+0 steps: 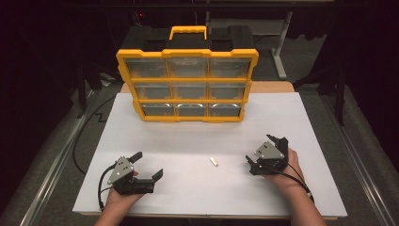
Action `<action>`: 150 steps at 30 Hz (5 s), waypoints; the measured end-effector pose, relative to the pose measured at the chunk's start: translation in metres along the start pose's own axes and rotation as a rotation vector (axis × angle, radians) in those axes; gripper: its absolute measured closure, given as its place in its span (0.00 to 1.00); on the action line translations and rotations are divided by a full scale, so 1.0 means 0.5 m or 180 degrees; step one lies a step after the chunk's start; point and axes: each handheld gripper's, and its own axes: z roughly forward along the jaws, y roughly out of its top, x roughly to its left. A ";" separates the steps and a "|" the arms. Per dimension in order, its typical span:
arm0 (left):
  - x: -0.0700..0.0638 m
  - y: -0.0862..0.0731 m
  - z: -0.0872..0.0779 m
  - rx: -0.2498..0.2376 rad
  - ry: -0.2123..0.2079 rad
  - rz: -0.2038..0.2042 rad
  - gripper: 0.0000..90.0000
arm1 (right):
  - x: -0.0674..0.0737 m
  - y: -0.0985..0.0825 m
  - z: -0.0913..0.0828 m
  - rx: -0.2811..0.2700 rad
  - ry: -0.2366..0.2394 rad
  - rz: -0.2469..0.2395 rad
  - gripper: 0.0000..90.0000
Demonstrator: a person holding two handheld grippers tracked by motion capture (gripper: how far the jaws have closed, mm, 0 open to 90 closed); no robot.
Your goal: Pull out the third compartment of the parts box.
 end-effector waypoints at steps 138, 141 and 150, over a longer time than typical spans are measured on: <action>0.006 0.005 0.005 -0.0099 -0.0056 0.0083 0.00 | 0.022 0.337 0.020 -0.0236 -0.1785 -0.2187 0.65; 0.004 0.006 0.005 -0.0101 -0.0059 0.0087 0.00 | 0.017 0.345 0.021 -0.0269 -0.1823 -0.2167 0.67; 0.004 0.006 0.005 -0.0115 -0.0055 0.0083 0.00 | 0.001 0.371 0.019 -0.0295 -0.1916 -0.2178 0.73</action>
